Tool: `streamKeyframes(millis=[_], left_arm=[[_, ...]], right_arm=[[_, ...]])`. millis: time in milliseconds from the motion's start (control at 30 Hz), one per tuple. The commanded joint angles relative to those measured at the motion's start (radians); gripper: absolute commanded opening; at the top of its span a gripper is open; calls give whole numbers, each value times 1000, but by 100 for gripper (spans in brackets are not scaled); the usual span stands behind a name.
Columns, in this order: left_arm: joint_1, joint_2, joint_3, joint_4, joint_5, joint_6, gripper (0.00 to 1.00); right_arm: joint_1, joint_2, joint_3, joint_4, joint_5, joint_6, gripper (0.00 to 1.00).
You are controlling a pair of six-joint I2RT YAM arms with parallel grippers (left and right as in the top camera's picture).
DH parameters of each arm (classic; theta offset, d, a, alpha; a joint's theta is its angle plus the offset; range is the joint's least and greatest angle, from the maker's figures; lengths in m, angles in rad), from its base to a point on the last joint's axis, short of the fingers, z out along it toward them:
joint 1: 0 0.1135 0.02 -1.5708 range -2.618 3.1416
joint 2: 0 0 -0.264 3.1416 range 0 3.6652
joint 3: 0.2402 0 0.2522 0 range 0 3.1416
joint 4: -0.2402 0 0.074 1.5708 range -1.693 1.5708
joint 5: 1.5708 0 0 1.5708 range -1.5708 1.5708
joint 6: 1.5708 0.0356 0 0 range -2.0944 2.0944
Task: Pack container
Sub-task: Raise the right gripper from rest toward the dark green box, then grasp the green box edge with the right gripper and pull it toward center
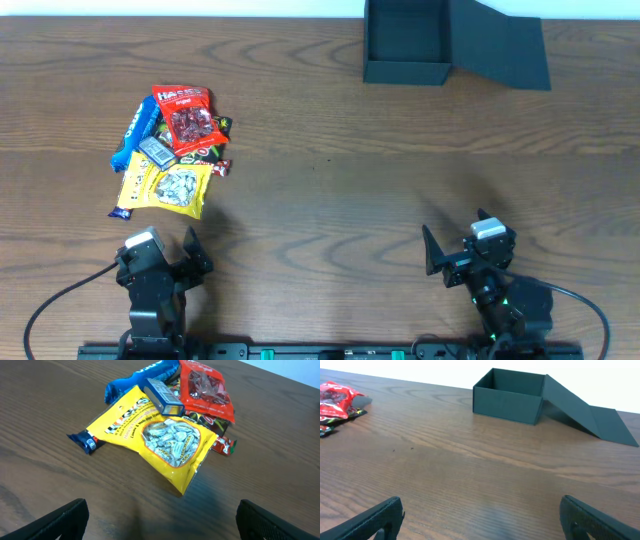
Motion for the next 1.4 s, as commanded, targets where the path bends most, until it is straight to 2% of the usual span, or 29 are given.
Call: streamKeyframes(millis=[0,100,200,300,367,433,600,667,800,967,1133,1367], left_arm=[[7,-6,-15,4,-3,6,95],[7,-6,-15,4,-3,6,95],[7,-6,-15,4,-3,6,95],[7,-6,-15,5,-3,6,95],[7,-6,-15,5,-3,6,95],[7,-6,-15,4,-3,6,95],[7,-6,-15,5,-3,6,95],[7,-6,-15,5,-3,6,95],[7,-6,-15,4,-3,6,95],[7,-6,-15,4,-3,6,95],[7,-6,-15,4,-3,6,95],[7,-6,-15,4,-3,6,95]], right_arm=[[8,-8,-10,1,-16,37,99],[8,-8,-10,11,-90,107,99],[8,-8,-10,51,-171,242,99],[8,-8,-10,85,-208,546,99],[8,-8,-10,85,-240,869,99],[8,-8,-10,66,-302,1086,99],[8,-8,-10,43,-299,1261,99],[8,-8,-10,67,-314,1259,99],[8,0,-10,167,-355,1147,99],[8,110,8,232,-359,1109,99],[8,374,149,211,-353,964,99],[11,879,499,49,-284,869,99]])
